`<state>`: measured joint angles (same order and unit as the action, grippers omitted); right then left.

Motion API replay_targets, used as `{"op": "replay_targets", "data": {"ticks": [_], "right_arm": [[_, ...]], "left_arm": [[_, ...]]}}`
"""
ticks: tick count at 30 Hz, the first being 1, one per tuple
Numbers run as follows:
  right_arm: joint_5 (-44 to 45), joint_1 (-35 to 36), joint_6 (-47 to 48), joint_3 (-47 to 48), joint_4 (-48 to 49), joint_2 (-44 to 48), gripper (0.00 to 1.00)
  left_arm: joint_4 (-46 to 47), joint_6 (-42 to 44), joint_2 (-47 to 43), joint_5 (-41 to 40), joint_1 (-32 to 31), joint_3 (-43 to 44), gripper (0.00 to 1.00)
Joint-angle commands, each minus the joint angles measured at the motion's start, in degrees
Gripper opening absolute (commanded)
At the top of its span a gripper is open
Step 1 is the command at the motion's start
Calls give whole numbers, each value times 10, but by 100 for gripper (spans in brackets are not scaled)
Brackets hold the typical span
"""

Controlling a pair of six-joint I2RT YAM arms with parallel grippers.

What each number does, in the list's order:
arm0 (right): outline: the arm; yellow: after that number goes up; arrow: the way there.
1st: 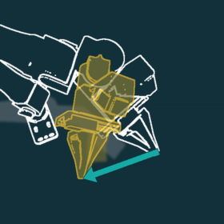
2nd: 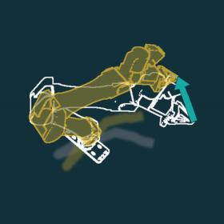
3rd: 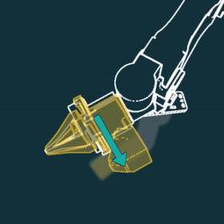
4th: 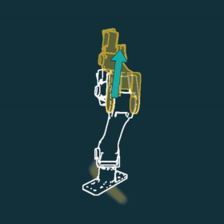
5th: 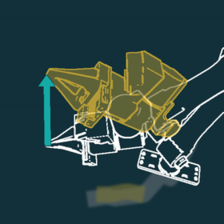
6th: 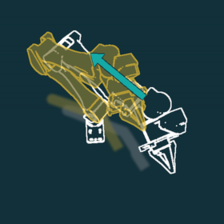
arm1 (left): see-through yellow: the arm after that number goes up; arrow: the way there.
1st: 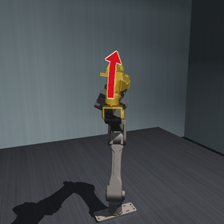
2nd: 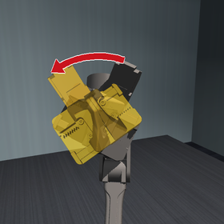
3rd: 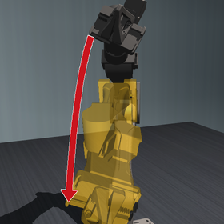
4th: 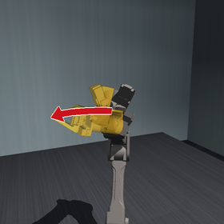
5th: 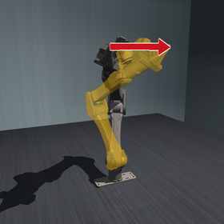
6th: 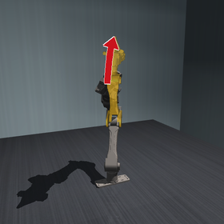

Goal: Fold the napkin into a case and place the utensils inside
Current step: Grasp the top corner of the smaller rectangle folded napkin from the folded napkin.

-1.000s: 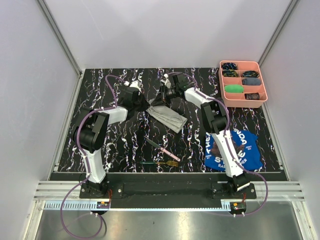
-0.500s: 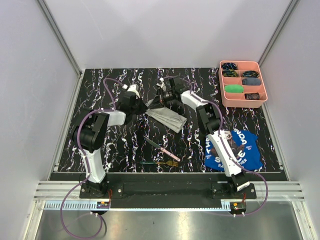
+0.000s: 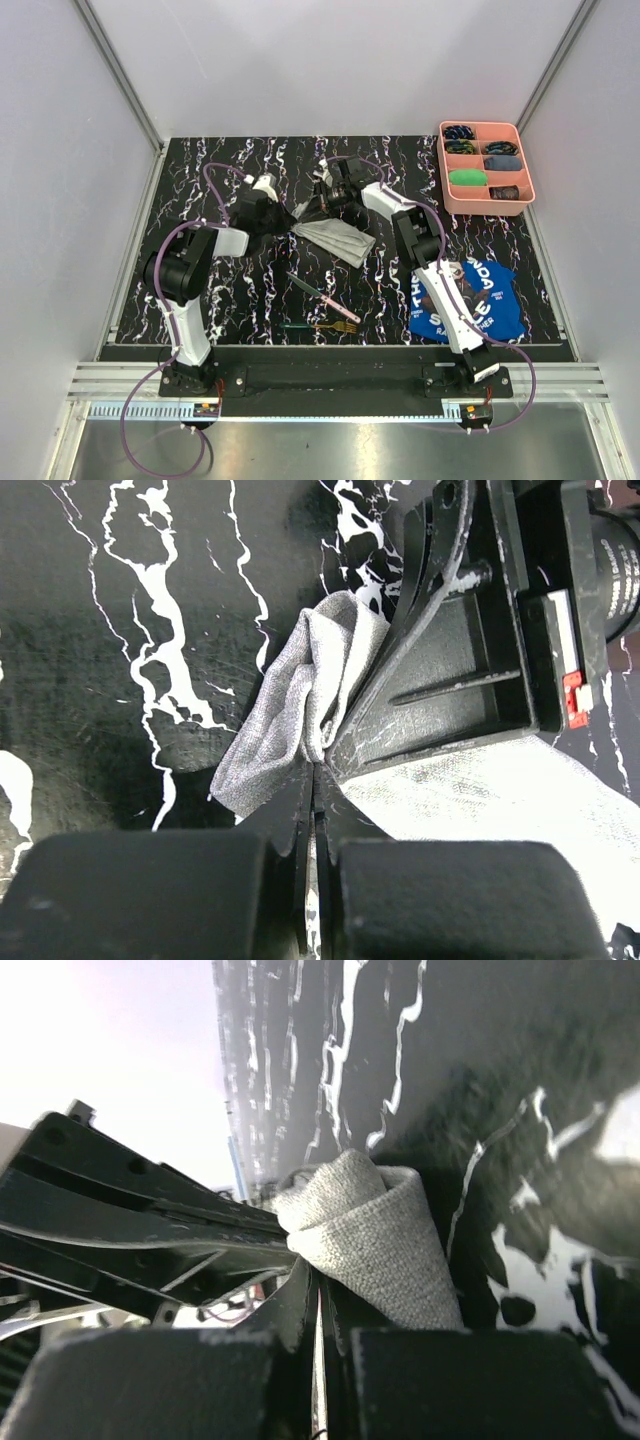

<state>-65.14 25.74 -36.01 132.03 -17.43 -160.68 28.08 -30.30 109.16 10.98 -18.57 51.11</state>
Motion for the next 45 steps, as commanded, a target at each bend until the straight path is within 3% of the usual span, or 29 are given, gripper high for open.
{"op": "replay_targets", "data": {"ticks": [1,11,14,18,24,31,45], "right_arm": [[47,23,58,-31,-30,40,0],[17,26,45,12,-37,35,5],[2,25,23,38,-27,26,6],[-11,26,-50,35,35,20,9],[-5,23,-142,-40,116,55,24],[33,-3,-136,-124,126,120,38],[21,-24,-90,-195,126,190,43]], "left_arm": [[41,-15,-17,48,-5,59,0],[4,-6,0,50,-5,99,0],[-35,12,36,63,-6,123,0],[-7,-5,53,57,-6,110,0],[-26,-13,46,42,-6,122,0],[-5,-27,37,34,-6,101,0],[16,-39,35,43,-7,91,0]]}}
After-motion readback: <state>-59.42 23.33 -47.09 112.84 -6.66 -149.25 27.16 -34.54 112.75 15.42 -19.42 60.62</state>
